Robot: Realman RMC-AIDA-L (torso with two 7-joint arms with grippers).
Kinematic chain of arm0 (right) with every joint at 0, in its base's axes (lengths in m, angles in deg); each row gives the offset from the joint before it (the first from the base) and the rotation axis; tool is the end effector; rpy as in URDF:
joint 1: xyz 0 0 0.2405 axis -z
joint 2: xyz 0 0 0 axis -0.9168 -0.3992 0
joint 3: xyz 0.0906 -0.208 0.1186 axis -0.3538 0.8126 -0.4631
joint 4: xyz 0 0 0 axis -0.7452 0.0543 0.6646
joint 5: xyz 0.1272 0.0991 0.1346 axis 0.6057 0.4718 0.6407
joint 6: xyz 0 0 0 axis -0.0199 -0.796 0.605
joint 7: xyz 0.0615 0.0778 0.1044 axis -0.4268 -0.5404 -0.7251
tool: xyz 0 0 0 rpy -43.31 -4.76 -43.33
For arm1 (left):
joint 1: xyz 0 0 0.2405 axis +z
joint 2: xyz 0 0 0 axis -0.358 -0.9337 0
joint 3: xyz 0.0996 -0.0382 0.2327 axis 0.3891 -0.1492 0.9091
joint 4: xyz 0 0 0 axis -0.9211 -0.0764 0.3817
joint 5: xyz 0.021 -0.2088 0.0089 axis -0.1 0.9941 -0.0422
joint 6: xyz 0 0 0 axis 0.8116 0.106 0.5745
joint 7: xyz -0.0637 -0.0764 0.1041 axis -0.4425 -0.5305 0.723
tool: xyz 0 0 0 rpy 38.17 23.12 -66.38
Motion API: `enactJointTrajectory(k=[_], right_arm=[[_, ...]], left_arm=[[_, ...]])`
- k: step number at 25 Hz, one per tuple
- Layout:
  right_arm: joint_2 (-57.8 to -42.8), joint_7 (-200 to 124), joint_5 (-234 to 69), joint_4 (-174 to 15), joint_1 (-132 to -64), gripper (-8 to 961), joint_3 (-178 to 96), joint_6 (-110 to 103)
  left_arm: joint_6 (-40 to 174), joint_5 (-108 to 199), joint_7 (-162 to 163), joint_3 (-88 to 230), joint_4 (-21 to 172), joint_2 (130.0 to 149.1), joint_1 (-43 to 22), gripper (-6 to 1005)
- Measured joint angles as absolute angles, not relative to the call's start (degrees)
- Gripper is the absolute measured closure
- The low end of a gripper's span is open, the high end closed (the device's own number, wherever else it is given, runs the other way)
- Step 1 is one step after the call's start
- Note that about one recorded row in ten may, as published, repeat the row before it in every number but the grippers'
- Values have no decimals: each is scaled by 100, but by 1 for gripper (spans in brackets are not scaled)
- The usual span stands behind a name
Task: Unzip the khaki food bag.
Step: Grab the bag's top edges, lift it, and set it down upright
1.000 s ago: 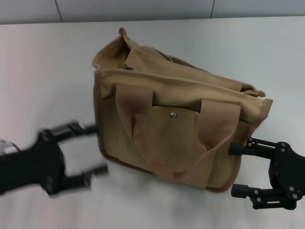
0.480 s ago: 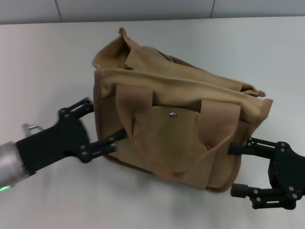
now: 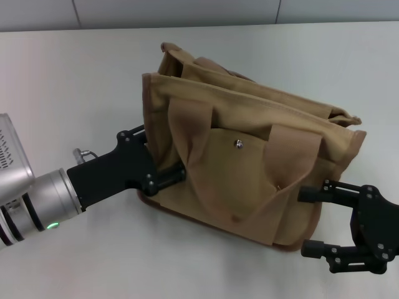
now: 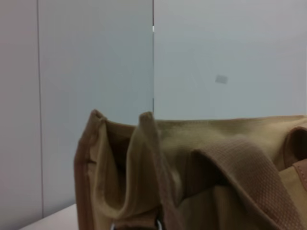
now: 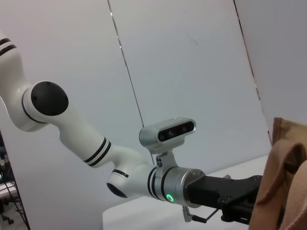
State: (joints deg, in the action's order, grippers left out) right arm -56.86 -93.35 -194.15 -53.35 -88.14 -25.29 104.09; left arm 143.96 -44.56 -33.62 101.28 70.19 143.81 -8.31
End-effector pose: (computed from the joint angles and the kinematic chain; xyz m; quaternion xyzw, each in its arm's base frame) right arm 0.2888 0.2203 0.0029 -0.9195 0.1422 0.3648 0.0342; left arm -0.2756 0.2839 -0.0667 -0.9116 -0.1026 -0.3294 0.2234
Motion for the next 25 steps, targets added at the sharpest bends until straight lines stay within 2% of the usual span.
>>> enactJointTrajectory(k=[6,14,19,25], right_arm=[[-5686,-9328,-19403,-5386,-8817,131,-2529,10409],[-5686,-9326,-19318,-5383,-8808,134,-2537,10416],[-5678,-9326,-18991,-5383,-8726,135,-2538,10465],[-5667,-9325,-18473,-5383,-8527,137,-2538,10483]], left_arm=[[14431,-4346,-2948,9924,7104,14382,-674,374],[14473,-4086,-2915,9869,7136,14380,-557,503],[14688,-3751,-2791,9868,7171,14379,-482,546],[14815,-3660,-2738,9891,7178,14372,-467,725]])
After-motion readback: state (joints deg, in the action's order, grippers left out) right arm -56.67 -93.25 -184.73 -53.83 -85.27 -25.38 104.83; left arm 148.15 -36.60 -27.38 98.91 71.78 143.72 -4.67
